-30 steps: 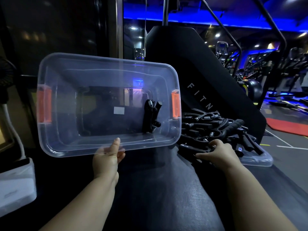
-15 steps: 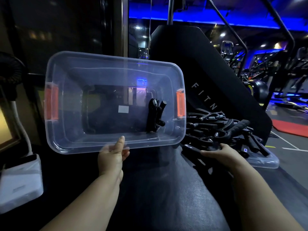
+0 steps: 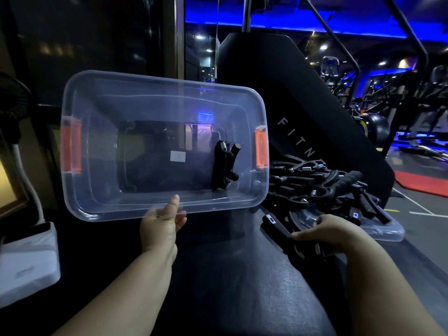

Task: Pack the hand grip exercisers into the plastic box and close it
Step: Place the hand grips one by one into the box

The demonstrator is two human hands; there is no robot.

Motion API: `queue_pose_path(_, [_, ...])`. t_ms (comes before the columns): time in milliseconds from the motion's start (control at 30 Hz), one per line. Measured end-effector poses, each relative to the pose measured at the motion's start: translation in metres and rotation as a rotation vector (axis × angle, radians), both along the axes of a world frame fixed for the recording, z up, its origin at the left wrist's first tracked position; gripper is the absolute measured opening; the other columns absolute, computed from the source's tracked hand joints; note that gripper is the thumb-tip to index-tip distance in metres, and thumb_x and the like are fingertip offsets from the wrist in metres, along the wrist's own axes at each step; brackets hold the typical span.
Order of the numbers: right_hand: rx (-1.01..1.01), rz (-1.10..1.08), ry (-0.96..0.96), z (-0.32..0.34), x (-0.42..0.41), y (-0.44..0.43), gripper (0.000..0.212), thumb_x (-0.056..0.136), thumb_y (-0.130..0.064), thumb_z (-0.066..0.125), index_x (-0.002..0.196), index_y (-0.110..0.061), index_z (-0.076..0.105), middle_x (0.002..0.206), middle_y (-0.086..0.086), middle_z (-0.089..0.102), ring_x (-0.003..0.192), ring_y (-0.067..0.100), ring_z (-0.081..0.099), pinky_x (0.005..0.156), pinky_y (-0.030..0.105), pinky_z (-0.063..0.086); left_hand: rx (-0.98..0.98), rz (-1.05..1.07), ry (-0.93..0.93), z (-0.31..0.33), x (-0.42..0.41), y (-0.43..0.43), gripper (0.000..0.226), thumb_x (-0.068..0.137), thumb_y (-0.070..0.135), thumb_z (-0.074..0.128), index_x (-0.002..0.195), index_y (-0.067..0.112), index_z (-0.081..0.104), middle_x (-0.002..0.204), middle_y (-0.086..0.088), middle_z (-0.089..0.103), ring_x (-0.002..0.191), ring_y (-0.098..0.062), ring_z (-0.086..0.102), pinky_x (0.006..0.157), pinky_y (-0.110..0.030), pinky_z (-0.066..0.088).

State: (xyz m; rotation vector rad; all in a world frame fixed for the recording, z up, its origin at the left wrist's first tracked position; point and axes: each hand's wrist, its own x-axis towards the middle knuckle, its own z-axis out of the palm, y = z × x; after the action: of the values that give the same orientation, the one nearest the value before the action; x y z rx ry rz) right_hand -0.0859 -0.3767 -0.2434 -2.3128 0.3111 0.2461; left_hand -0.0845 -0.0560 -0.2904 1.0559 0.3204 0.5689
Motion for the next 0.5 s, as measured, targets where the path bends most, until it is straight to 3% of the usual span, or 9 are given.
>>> queue_pose_path(67, [0.017, 0.054, 0.033, -0.0002, 0.0004, 0.0011, 0.049, 0.057, -0.035, 0.091, 0.087, -0.005, 0.068, 0.076, 0.008, 0.073, 0.071, 0.022, 0.07, 0.062, 0.032, 0.057, -0.003, -0.004, 0.005, -0.001, 0.0007, 0.0006, 0.023, 0.083, 0.028, 0.07, 0.078, 0.013, 0.053, 0.064, 0.002, 0.067, 0.06, -0.009, 0.063, 0.057, -0.023, 0.054])
queue_pose_path(200, [-0.022, 0.118, 0.056, -0.0022, 0.0036, 0.001, 0.053, 0.05, -0.047, 0.09, 0.085, -0.011, 0.074, 0.082, 0.006, 0.075, 0.084, 0.024, 0.072, 0.085, 0.04, 0.056, -0.01, -0.011, 0.008, 0.0007, -0.0008, -0.001, 0.023, 0.084, 0.027, 0.07, 0.078, 0.013, 0.052, 0.073, -0.005, 0.064, 0.064, -0.013, 0.062, 0.063, -0.027, 0.054])
queue_pose_path(333, [0.02, 0.17, 0.043, -0.0031, 0.0039, 0.0005, 0.037, 0.061, -0.04, 0.088, 0.081, -0.011, 0.076, 0.079, 0.006, 0.075, 0.077, 0.022, 0.072, 0.08, 0.036, 0.057, -0.01, -0.007, 0.014, 0.0023, -0.0016, -0.002, 0.023, 0.084, 0.027, 0.069, 0.078, 0.013, 0.052, 0.073, -0.006, 0.064, 0.065, -0.013, 0.061, 0.064, -0.028, 0.054])
queue_pose_path(433, [0.126, 0.207, 0.029, -0.0025, 0.003, 0.0004, 0.033, 0.07, -0.029, 0.085, 0.094, -0.009, 0.075, 0.091, 0.012, 0.075, 0.089, 0.031, 0.071, 0.088, 0.041, 0.055, -0.013, -0.008, 0.018, 0.003, -0.0017, -0.0017, 0.023, 0.084, 0.027, 0.069, 0.078, 0.013, 0.053, 0.074, -0.006, 0.065, 0.065, -0.014, 0.062, 0.062, -0.028, 0.052])
queue_pose_path(500, [0.185, 0.218, -0.009, -0.0021, 0.0025, 0.0016, 0.031, 0.076, -0.025, 0.08, 0.101, -0.008, 0.072, 0.094, 0.013, 0.074, 0.09, 0.031, 0.071, 0.084, 0.04, 0.052, -0.018, -0.012, 0.016, 0.0038, -0.0022, -0.0017, 0.023, 0.085, 0.027, 0.069, 0.078, 0.013, 0.052, 0.075, -0.006, 0.065, 0.065, -0.014, 0.061, 0.063, -0.028, 0.052])
